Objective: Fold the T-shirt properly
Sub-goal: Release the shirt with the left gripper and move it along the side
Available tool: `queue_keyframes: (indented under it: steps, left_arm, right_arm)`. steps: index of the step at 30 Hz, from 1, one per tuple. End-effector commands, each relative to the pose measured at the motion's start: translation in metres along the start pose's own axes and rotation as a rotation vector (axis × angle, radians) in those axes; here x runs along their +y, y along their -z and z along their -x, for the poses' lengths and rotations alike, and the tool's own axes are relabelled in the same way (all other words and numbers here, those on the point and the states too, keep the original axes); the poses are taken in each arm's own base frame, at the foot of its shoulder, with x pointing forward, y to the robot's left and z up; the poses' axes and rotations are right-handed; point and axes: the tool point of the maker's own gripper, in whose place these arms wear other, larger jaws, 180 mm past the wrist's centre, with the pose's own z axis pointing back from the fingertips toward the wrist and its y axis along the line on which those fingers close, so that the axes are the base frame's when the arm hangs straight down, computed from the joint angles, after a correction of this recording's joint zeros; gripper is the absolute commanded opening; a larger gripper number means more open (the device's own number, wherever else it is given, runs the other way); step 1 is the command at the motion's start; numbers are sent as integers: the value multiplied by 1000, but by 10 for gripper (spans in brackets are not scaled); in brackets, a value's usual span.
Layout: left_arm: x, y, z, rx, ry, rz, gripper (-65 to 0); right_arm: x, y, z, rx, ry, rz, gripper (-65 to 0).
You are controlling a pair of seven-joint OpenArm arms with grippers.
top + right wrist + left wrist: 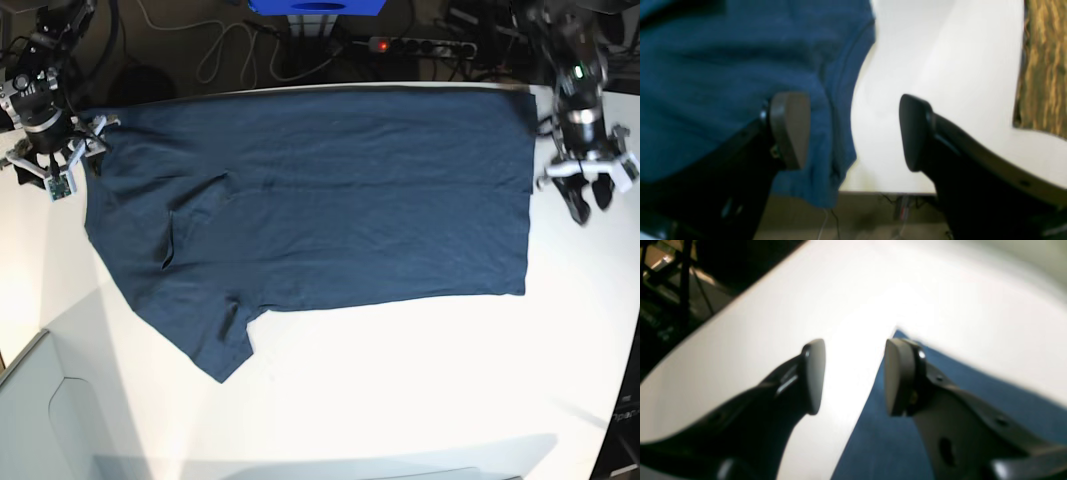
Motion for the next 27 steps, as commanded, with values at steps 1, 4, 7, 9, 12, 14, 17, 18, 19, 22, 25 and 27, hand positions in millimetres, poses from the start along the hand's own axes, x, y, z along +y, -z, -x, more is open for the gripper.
queue_keyframes:
  steps: [1, 4, 7, 9, 12, 14, 17, 18, 19, 22, 25, 27]
  left_arm:
    - [1, 11, -16, -53, -4, 0, -370]
    - [-7, 52, -9, -15, -41, 24, -369]
    - [-20, 89, 12, 70, -43, 61, -369]
    - [-31, 111, 25, 112, -47, 83, -369]
    - [-48, 136, 37, 129, -51, 110, -369]
    - [-56, 151, 40, 136, -25, 122, -369]
    - [-67, 168, 50, 148, 27, 127, -369]
    - [-71, 172, 51, 141, 43, 129, -369]
    - [-74, 177, 53, 139, 59, 128, -369]
    - [-80, 186, 60, 145, 87, 131, -369]
    - [-85, 192, 68, 172, 90, 134, -369]
    - [-84, 195, 71, 185, 86, 129, -369]
  right_arm:
    - [-2, -2, -14, -51, -15, -1, -249]
    - [-4, 0, -20, -66, -13, 3, -249]
    - [-3, 0, -21, -70, -15, 1, -249]
    - [0, 1, -22, -70, -19, -9, -249]
    - [0, 1, -21, -67, -20, -8, -249]
    - [0, 1, -21, -67, -20, -8, -249]
    - [0, 1, -21, -67, -19, -7, -249]
    - [0, 0, -20, -65, -19, -6, -249]
    - [-1, 0, -20, -64, -18, -5, -249]
    - [-2, 0, -19, -62, -17, -3, -249]
    - [-2, 0, -19, -62, -17, -3, -249]
    - [-2, 0, -19, -62, -17, -3, -249]
